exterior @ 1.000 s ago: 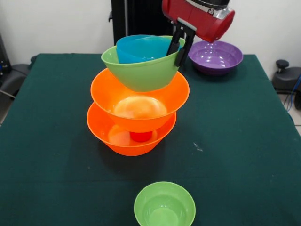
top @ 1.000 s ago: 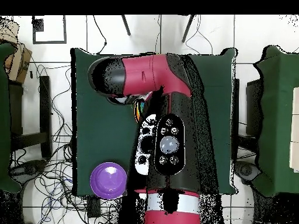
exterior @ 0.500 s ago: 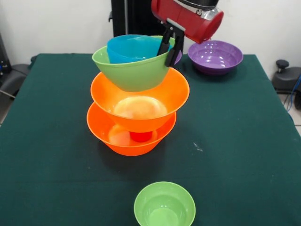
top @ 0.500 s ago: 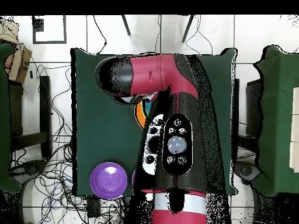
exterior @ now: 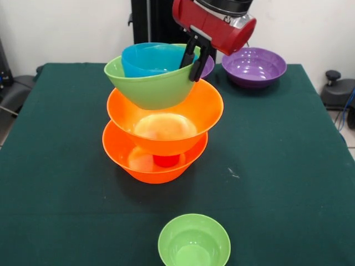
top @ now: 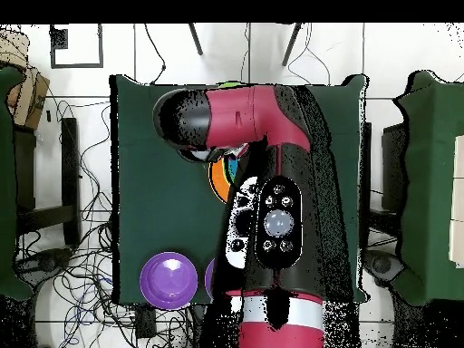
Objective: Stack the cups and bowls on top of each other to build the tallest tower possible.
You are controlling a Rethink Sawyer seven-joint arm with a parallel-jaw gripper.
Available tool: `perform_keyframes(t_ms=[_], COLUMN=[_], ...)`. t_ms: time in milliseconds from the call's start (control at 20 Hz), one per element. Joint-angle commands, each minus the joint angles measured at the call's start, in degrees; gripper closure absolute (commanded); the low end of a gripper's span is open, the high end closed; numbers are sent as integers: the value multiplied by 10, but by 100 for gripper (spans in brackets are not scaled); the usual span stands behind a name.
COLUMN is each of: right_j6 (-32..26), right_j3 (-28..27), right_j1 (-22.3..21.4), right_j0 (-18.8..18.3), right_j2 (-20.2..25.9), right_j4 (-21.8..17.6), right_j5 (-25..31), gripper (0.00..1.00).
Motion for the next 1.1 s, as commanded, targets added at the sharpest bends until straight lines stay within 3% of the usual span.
perform_keyframes(t_ms=[50, 500, 1100], right_j6=[-144, -134, -139], right_j3=[-6, 5, -9], right_j1=[15, 21, 20], right_j0=[-11, -9, -6], right_j2=[46, 49, 50], right_j4=[-53, -50, -45], right_j5=[-21, -45, -29], gripper=[100, 100, 100])
